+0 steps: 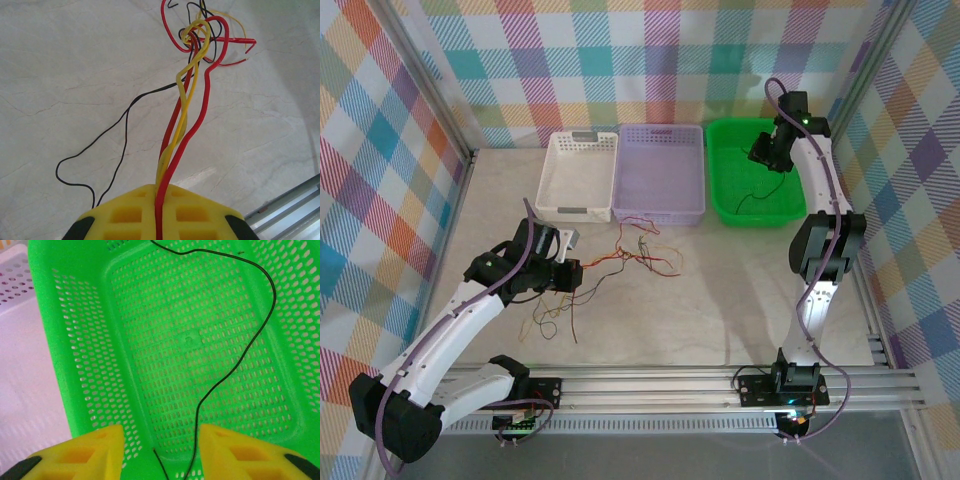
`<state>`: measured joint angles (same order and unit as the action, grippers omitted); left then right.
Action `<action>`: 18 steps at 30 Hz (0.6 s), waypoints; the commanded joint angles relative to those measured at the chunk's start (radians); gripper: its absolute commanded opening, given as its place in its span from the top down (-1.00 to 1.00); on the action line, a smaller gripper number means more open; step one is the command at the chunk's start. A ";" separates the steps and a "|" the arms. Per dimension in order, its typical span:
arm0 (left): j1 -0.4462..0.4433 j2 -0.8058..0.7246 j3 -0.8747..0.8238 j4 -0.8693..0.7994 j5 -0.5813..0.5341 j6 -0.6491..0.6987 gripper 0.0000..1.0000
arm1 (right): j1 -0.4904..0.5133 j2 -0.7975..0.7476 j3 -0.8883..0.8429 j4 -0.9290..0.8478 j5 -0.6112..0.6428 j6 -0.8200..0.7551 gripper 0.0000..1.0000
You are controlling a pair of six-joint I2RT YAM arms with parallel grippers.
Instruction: Untangle the cables
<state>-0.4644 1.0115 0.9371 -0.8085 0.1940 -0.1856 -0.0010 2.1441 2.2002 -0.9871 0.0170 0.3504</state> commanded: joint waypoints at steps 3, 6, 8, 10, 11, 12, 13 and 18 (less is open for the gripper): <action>-0.016 -0.011 -0.012 0.026 0.027 0.019 1.00 | 0.006 -0.185 -0.057 0.018 -0.047 0.003 0.05; -0.016 -0.014 -0.008 0.032 0.051 0.015 1.00 | 0.045 -0.334 -0.220 0.119 -0.096 0.015 0.00; -0.016 -0.020 0.002 0.039 0.074 0.003 1.00 | 0.094 -0.460 -0.369 0.205 -0.139 0.015 -0.07; -0.017 -0.026 0.013 0.046 0.092 -0.017 1.00 | 0.150 -0.558 -0.501 0.273 -0.198 0.013 -0.12; -0.018 -0.027 0.022 0.047 0.106 -0.027 1.00 | 0.182 -0.608 -0.573 0.308 -0.243 0.011 -0.14; -0.019 -0.029 0.029 0.051 0.118 -0.038 1.00 | 0.212 -0.650 -0.636 0.341 -0.275 0.013 -0.16; -0.020 -0.032 0.034 0.057 0.136 -0.046 1.00 | 0.249 -0.698 -0.708 0.379 -0.318 0.018 -0.16; -0.042 -0.027 0.070 0.048 0.153 -0.110 1.00 | 0.405 -0.925 -1.077 0.639 -0.471 0.112 -0.18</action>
<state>-0.4862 0.9993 0.9607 -0.7849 0.3023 -0.2428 0.3611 1.2827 1.2682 -0.5354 -0.3256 0.3939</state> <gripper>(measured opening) 0.067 0.589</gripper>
